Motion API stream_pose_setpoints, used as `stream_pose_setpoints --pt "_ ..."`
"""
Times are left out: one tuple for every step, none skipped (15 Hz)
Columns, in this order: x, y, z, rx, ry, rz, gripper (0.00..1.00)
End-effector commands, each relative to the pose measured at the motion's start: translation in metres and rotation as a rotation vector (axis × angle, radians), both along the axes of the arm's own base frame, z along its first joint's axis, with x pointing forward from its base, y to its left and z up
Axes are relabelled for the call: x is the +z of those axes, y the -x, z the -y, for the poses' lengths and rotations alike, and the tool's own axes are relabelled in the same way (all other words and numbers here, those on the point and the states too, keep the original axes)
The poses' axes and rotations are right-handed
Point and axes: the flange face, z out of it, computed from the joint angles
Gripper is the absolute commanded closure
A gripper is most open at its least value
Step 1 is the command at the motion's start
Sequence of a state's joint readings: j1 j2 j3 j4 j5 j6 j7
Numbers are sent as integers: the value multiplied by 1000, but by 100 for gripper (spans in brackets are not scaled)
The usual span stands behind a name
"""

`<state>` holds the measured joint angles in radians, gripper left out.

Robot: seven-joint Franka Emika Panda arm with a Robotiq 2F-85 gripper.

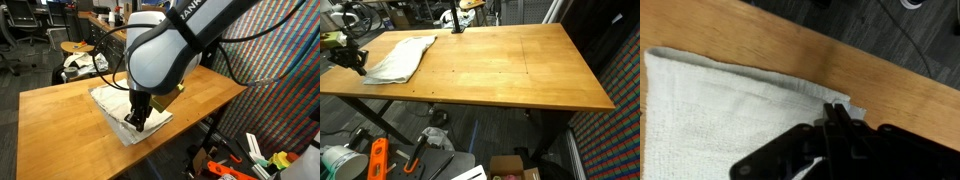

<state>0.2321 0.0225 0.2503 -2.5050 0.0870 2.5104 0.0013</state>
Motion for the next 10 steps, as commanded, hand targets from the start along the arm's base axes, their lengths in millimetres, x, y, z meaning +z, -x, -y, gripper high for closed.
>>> stream_pose_setpoints --pt "9 7 -13 15 -44 7 94" --pt "9 7 -15 14 -51 9 92" --pt "8 8 -17 14 -53 9 89" --pt "9 9 -18 5 -61 19 67" --pt "10 9 -19 8 -63 19 64" --pt "11 8 -18 17 -61 32 57" --pt "15 8 -17 19 -63 38 48" --pt "19 6 -16 25 -67 54 41" --pt "25 4 -14 25 -78 71 34" --pt "34 2 -11 24 -95 99 25"
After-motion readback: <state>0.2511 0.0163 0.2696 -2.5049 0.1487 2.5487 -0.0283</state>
